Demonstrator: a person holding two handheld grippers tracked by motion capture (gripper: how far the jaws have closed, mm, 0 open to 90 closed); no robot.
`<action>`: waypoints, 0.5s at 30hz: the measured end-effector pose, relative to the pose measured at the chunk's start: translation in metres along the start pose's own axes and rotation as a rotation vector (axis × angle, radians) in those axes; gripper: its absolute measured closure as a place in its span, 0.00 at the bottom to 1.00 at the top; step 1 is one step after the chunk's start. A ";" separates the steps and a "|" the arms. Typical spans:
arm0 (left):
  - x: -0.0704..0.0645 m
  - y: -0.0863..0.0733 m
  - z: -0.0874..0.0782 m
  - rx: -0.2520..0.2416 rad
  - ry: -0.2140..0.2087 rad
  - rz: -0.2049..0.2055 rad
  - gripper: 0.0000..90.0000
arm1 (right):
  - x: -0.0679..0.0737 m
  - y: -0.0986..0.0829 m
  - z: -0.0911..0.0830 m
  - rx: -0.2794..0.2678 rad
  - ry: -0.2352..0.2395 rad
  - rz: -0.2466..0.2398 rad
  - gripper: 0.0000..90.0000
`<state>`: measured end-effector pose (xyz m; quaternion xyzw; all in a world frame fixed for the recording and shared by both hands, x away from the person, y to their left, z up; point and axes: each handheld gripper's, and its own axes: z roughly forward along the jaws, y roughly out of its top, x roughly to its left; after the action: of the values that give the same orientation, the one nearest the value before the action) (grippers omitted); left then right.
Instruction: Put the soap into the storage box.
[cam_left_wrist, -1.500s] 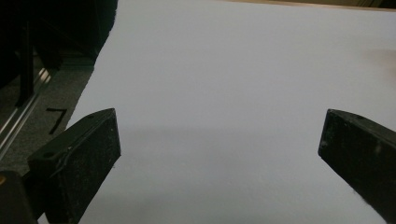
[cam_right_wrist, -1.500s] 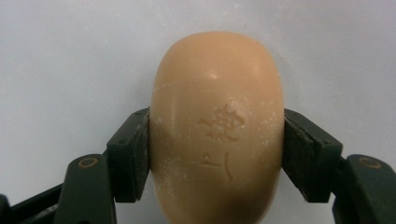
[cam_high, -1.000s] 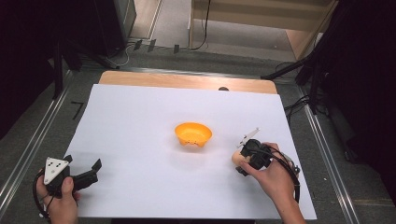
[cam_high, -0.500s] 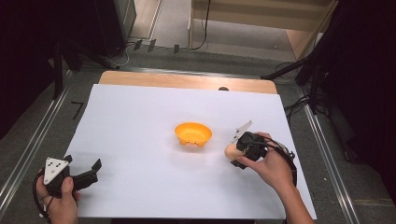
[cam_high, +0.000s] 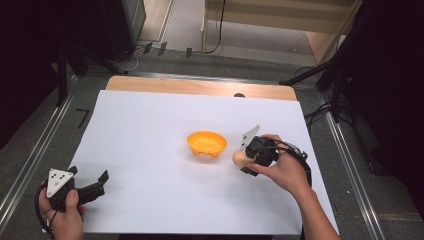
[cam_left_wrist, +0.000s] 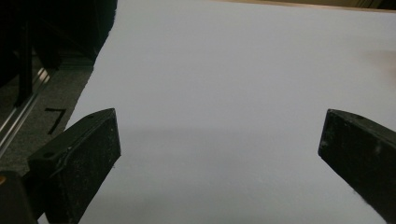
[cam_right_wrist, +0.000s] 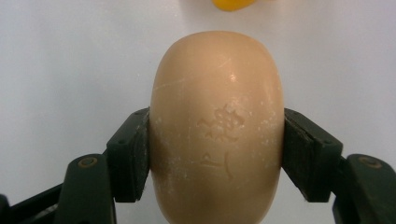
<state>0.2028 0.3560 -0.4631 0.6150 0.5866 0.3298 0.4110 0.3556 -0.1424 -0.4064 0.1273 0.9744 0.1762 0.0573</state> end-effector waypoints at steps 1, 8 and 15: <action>0.000 0.000 0.000 0.001 0.000 0.000 0.00 | 0.000 0.001 0.000 0.004 0.010 0.009 0.37; 0.000 0.000 0.000 0.000 -0.001 -0.001 0.00 | -0.003 0.013 -0.001 0.001 0.022 -0.005 0.37; 0.000 0.000 0.000 0.000 -0.002 -0.003 0.00 | -0.007 0.027 -0.006 -0.012 0.019 -0.034 0.37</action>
<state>0.2028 0.3563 -0.4632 0.6143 0.5873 0.3287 0.4119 0.3673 -0.1218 -0.3911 0.1085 0.9759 0.1822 0.0517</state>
